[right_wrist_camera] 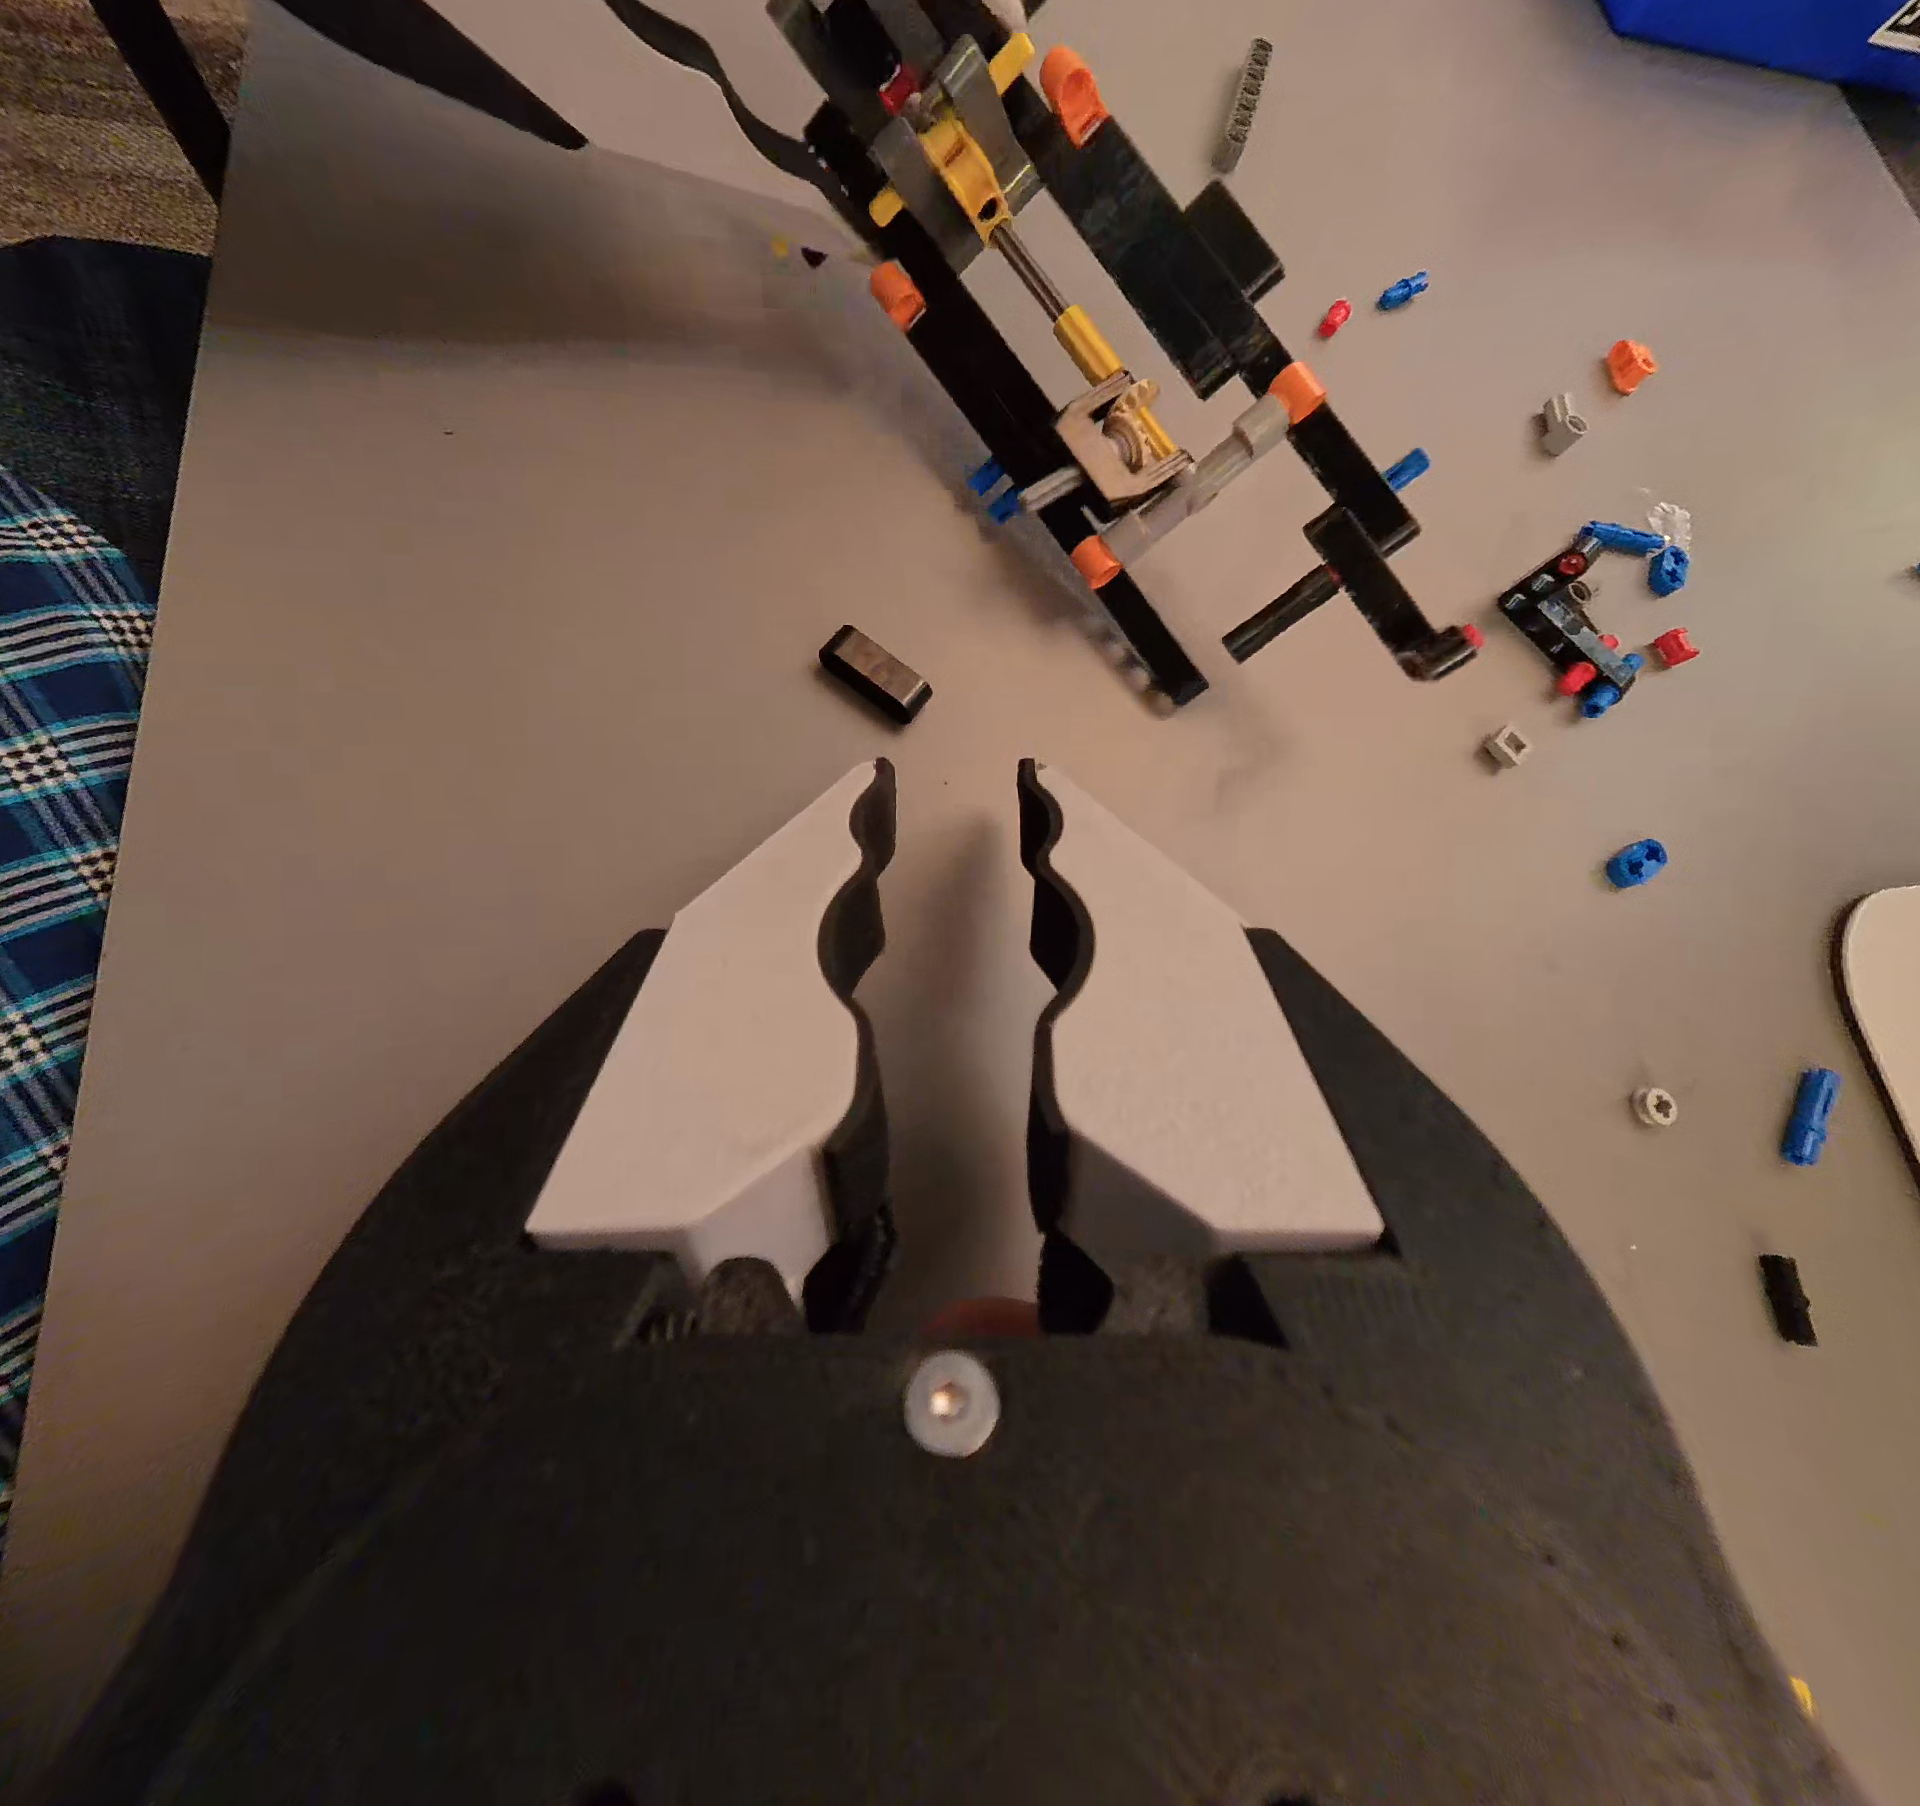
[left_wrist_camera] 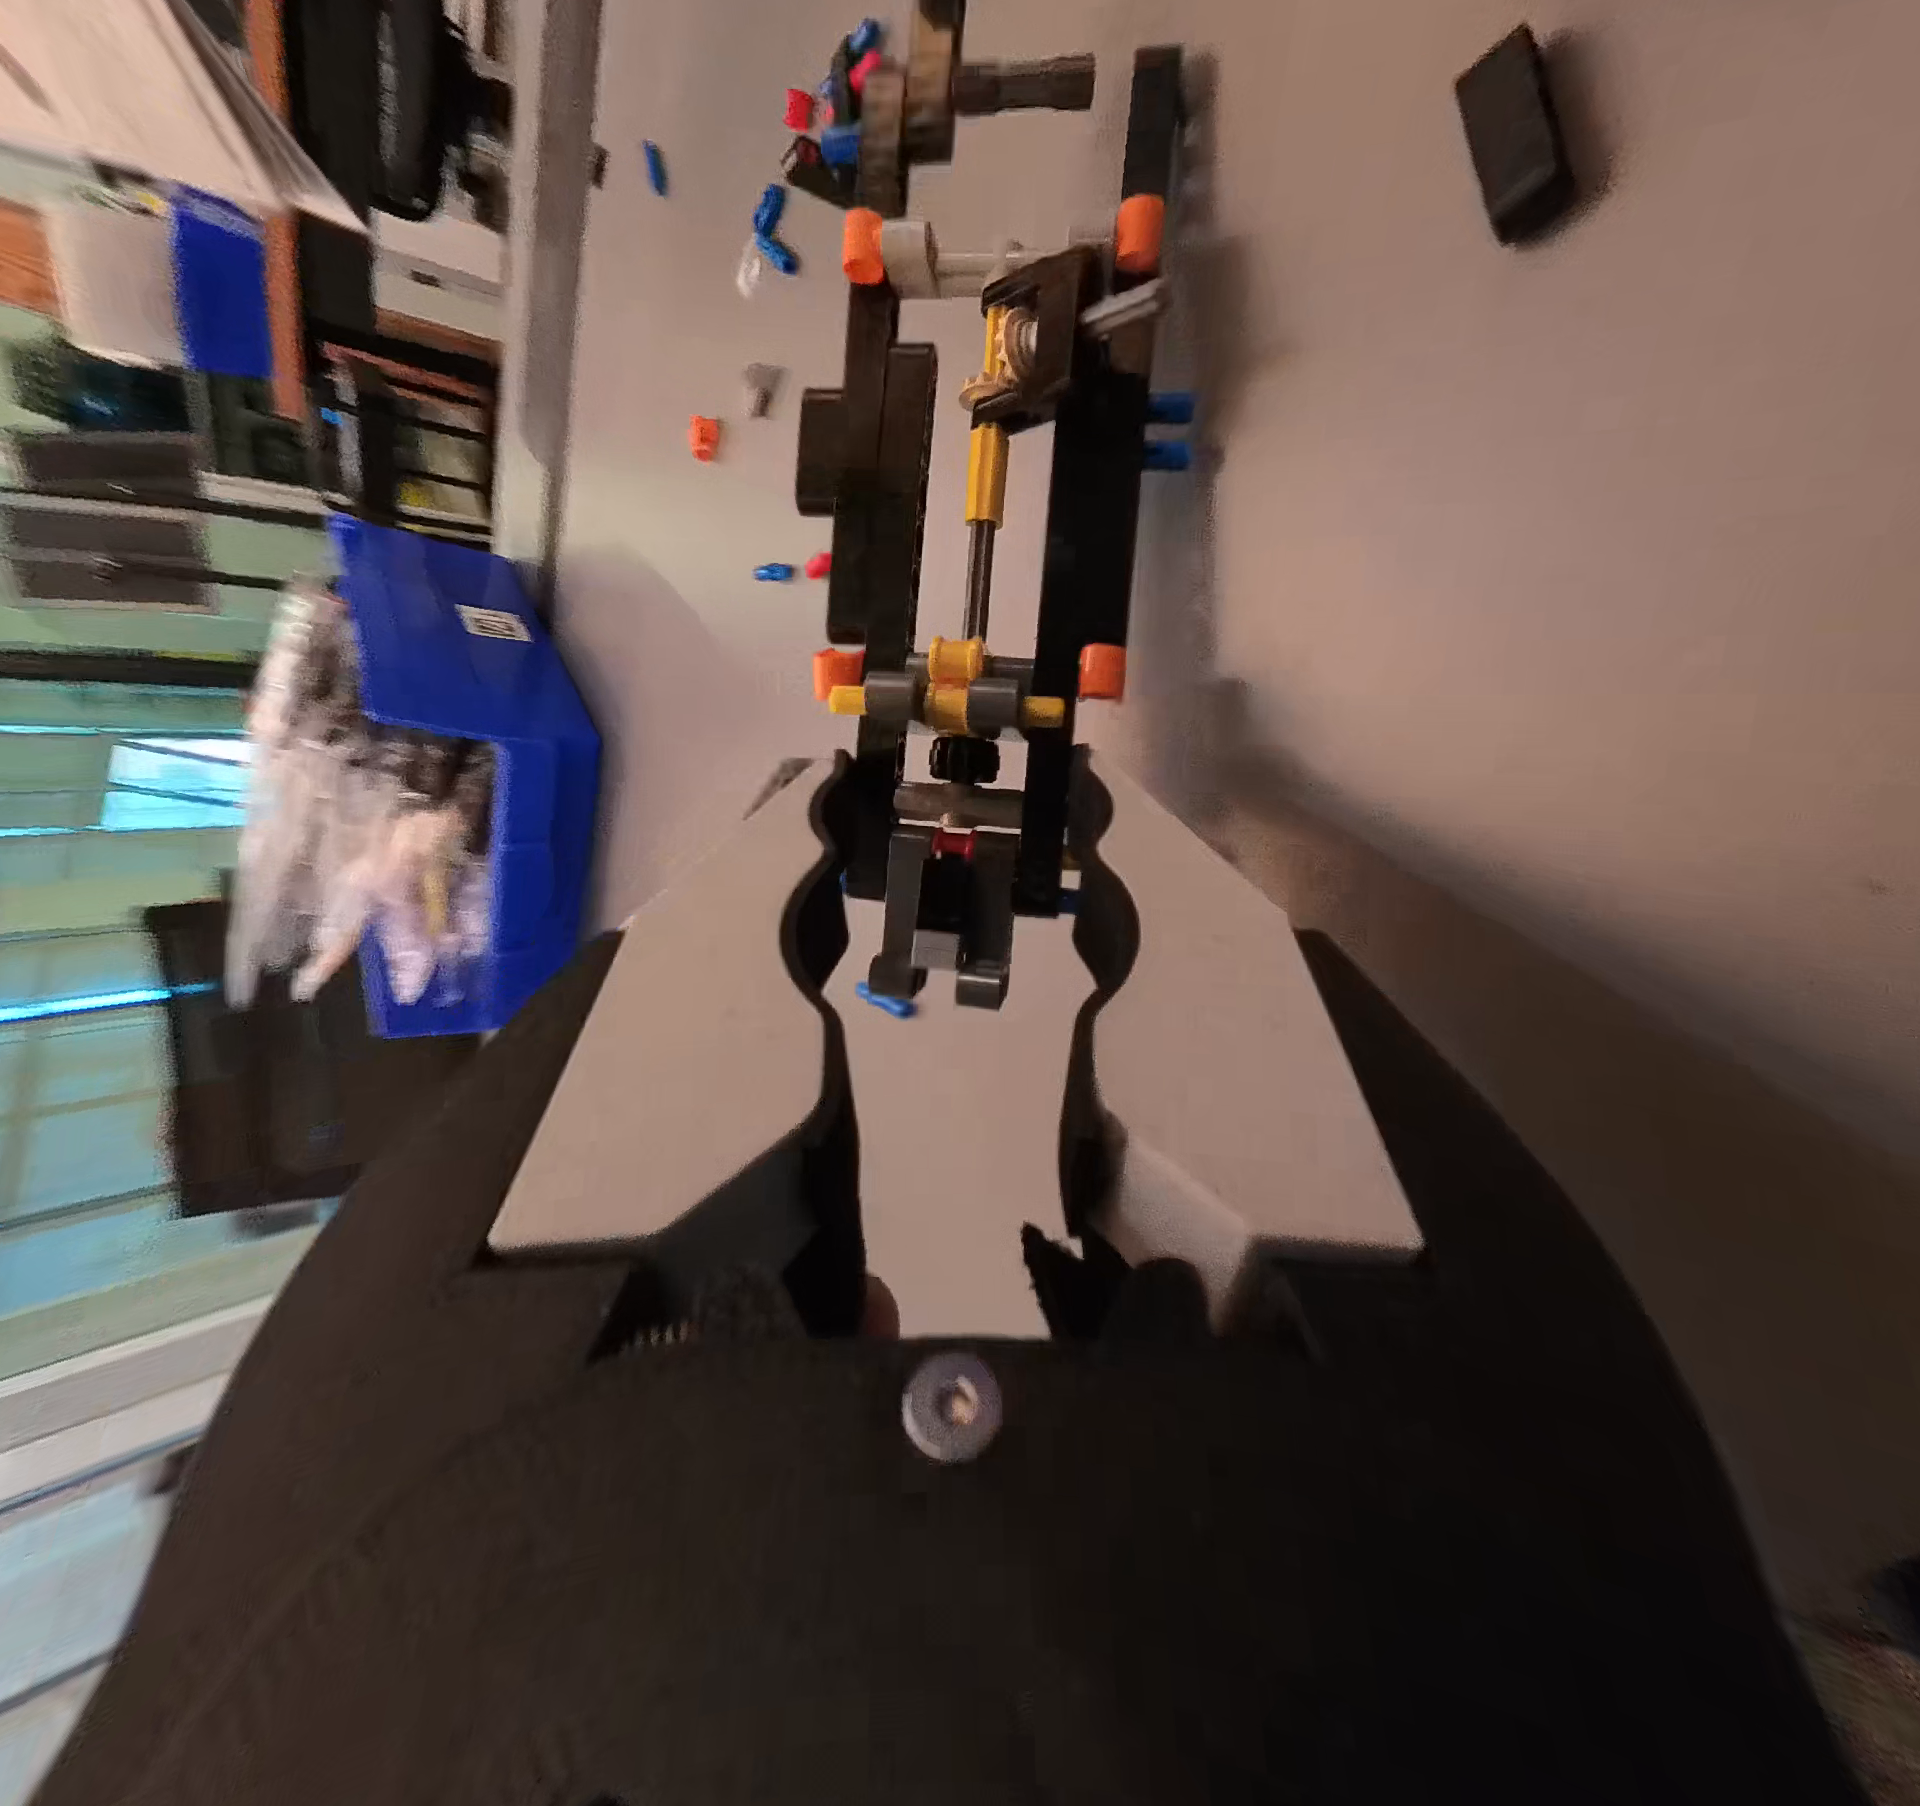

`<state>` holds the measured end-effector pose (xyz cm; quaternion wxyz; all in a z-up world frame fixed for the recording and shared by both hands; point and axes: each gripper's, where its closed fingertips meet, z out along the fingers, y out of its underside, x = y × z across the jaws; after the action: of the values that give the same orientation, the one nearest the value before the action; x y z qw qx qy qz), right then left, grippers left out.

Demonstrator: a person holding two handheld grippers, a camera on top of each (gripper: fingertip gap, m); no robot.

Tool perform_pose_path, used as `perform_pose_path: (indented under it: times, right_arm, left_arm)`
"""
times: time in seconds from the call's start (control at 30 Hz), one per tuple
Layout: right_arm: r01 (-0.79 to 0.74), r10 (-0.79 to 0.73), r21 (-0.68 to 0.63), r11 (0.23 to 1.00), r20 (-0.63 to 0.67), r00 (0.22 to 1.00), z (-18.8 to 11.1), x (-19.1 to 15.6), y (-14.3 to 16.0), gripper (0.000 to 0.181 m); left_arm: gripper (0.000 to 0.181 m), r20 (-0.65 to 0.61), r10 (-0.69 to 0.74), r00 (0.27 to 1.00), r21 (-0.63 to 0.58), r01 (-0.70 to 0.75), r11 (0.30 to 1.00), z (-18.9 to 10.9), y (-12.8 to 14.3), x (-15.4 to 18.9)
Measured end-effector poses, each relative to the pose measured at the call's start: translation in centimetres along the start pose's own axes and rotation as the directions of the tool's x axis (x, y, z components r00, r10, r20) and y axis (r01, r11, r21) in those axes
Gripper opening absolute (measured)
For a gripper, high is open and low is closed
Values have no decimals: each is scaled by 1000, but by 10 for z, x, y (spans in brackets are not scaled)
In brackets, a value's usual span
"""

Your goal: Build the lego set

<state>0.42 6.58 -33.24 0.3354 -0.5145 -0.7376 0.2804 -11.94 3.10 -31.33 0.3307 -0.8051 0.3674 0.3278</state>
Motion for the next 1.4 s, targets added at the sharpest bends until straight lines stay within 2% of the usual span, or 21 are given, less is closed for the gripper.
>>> perform_pose_path:
  times: [0.03, 0.13, 0.2, 0.33, 0.43, 0.57, 0.67, 0.77, 0.93, 1.4]
  right_arm:
    - [0, 0, -1, 1000, 2, 1000, 0, 0, 0, 21]
    - [-2, 2, -3, 1000, 3, 1000, 1, 0, 0, 21]
    - [-3, 3, -2, 1000, 7, 1000, 0, -1, 0, 21]
    - [-12, 12, -3, 1000, 19, 1000, 1, -1, 0, 21]
    - [-14, 14, 0, 1000, 26, 1000, 0, -2, 0, 21]
    - [-11, 11, 3, 1000, 29, 1000, 0, -3, -1, 21]
    - [-9, 9, 4, 1000, 30, 1000, 0, -3, -1, 21]
    - [-11, 10, 8, 1000, 32, 999, 0, -3, -2, 21]
    - [-6, 6, 3, 1000, 39, 999, 1, -4, -2, 22]
    - [2, -1, -10, 1000, 53, 999, 3, -6, -1, 22]
  left_arm:
    - [39, -36, -44, 998, -3, 44, 999, 0, 1, 1]
    - [39, -131, -163, 978, -17, 162, 987, 1, 1, 4]
    - [39, -238, -275, 932, -39, 274, 961, 0, -2, 11]
    - [38, -404, -492, 771, -132, 484, 865, -4, -6, 22]
    - [39, -469, -613, 636, -207, 595, 776, -7, -8, 25]
    - [39, -525, -710, 469, -286, 689, 666, -9, -12, 26]
    - [39, -549, -742, 384, -320, 724, 611, -10, -14, 27]
    - [39, -557, -758, 340, -344, 736, 583, -10, -13, 30]
    - [39, -558, -770, 309, -358, 748, 559, -10, -13, 31]
    - [39, -559, -768, 312, -362, 742, 565, -8, -12, 32]
